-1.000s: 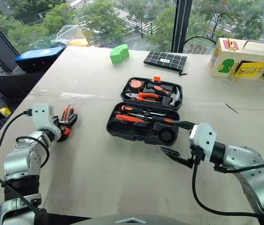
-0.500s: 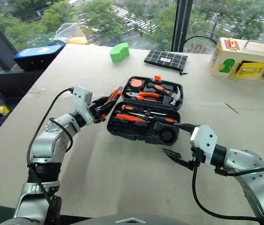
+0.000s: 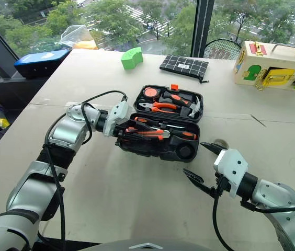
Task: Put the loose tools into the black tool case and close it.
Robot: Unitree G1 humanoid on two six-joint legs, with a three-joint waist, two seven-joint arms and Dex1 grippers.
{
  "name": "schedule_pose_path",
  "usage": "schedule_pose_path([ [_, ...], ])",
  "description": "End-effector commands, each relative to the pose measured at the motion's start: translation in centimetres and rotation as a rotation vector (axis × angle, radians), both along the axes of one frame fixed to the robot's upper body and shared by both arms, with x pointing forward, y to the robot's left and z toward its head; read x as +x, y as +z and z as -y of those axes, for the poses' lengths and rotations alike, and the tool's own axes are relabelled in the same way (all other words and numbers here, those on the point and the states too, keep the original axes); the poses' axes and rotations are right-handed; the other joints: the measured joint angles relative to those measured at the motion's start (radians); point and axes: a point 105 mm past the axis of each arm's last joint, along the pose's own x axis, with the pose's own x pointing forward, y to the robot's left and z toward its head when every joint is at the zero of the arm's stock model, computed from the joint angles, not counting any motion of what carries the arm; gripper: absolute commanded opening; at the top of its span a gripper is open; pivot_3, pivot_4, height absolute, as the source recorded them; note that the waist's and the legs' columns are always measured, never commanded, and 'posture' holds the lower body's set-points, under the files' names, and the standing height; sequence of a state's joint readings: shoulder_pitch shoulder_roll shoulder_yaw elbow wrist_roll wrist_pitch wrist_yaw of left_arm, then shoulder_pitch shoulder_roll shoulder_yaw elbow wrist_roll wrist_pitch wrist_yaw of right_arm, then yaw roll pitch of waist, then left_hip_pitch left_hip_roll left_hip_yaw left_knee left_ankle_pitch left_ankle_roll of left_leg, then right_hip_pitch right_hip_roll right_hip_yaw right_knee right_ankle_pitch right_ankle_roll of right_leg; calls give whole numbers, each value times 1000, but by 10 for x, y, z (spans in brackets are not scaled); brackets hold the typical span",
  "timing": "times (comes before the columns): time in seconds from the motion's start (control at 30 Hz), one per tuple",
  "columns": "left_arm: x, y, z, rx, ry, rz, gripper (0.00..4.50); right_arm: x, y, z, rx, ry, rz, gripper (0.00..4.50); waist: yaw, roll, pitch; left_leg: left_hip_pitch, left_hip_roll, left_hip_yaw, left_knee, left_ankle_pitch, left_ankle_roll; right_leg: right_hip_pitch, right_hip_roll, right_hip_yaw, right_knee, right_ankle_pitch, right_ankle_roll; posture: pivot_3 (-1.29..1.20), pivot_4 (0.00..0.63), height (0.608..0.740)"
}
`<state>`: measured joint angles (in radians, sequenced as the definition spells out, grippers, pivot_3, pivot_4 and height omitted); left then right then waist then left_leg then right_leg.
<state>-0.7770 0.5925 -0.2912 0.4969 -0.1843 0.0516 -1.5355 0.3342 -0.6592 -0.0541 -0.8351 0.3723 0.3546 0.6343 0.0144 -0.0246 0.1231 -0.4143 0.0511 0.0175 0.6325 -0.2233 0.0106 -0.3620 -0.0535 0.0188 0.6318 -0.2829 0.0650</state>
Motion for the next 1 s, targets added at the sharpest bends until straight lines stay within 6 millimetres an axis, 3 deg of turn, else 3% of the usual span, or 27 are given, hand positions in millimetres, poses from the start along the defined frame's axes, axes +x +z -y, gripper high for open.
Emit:
schedule_pose_path([
  [0.03, 2, 4, 0, 41, -41, 49, 1375, -3, 11, -1, 1, -19, 53, 4500, -1, 0, 0, 0, 0, 1, 0, 0, 0, 0, 0, 1, 0, -2, -3, 0, 150, 740],
  [0.9, 7, -21, 23, 86, -93, 82, 1375, 3, 6, 8, -43, -35, 36, 4500, 3, -1, -1, 1, 1, 1, 3, 0, 0, 1, 1, 1, 3, 1, 1, 0, 150, 740],
  [1.0, 7, -14, 26, 31, -88, 62, 2760, 3, 5, 8, -45, -38, 29, 4500, 3, -1, -1, 0, 1, 1, 3, 0, 0, 1, 1, 2, 3, 1, 1, 0, 150, 740],
])
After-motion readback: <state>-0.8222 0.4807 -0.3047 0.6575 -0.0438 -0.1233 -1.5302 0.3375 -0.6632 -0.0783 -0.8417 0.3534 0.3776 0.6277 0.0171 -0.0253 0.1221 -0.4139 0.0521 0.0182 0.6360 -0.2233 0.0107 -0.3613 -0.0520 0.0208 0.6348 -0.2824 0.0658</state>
